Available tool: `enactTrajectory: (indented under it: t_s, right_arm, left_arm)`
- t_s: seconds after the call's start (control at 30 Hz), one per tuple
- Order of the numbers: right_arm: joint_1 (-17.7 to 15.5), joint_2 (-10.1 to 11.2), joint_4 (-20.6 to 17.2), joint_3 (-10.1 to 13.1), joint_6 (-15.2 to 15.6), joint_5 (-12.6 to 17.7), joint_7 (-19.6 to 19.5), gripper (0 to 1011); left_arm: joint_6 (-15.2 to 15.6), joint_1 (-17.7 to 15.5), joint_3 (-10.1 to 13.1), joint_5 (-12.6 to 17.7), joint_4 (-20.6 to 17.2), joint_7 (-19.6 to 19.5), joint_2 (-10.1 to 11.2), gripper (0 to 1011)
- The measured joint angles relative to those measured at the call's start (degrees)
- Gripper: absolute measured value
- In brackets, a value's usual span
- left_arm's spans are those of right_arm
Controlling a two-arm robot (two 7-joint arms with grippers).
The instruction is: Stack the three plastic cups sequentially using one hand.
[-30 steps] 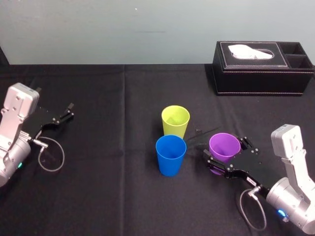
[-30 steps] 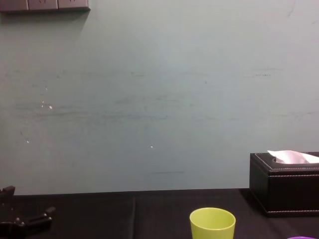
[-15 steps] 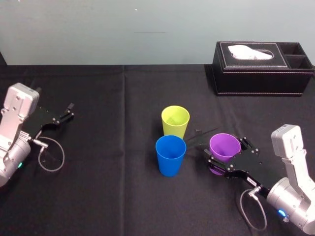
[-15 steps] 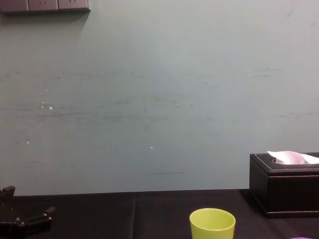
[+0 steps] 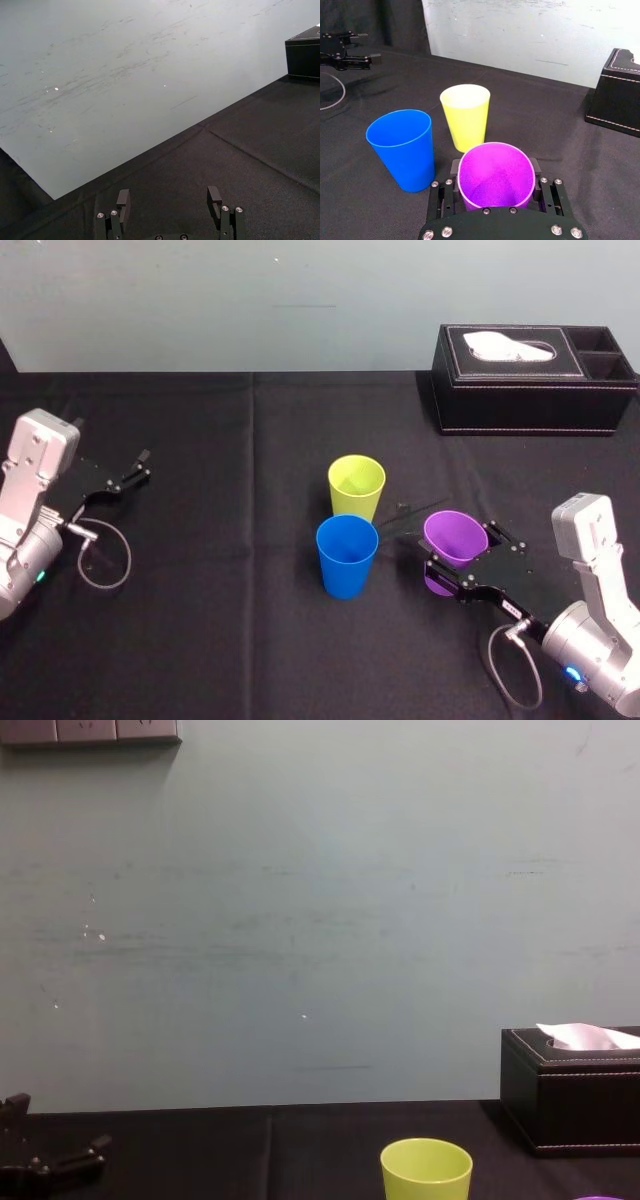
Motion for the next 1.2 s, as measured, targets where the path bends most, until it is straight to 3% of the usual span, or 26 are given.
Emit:
enactTrajectory:
  t_s: [0.37, 0.6, 0.9, 1.2]
  right_arm:
    - [2.0, -0.9, -1.5, 1.4, 2.1, 0.1, 1.6, 749]
    - [6.1, -1.2, -1.9, 1.0, 4.7, 0.4, 2.9, 749]
    - [14.9, -2.9, 0.5, -1.6, 8.1, 0.9, 4.4, 749]
    - [20.7, -5.7, 4.1, -5.0, 8.7, 0.8, 4.5, 749]
  left_arm:
    - [0.0, 0.0, 0.0, 0.0, 0.0, 0.0, 0.0, 1011]
    - [0.0, 0.0, 0.0, 0.0, 0.0, 0.0, 0.0, 1011]
    - [0.0, 0.0, 0.0, 0.0, 0.0, 0.0, 0.0, 1011]
    - [0.0, 0.0, 0.0, 0.0, 0.0, 0.0, 0.0, 1011]
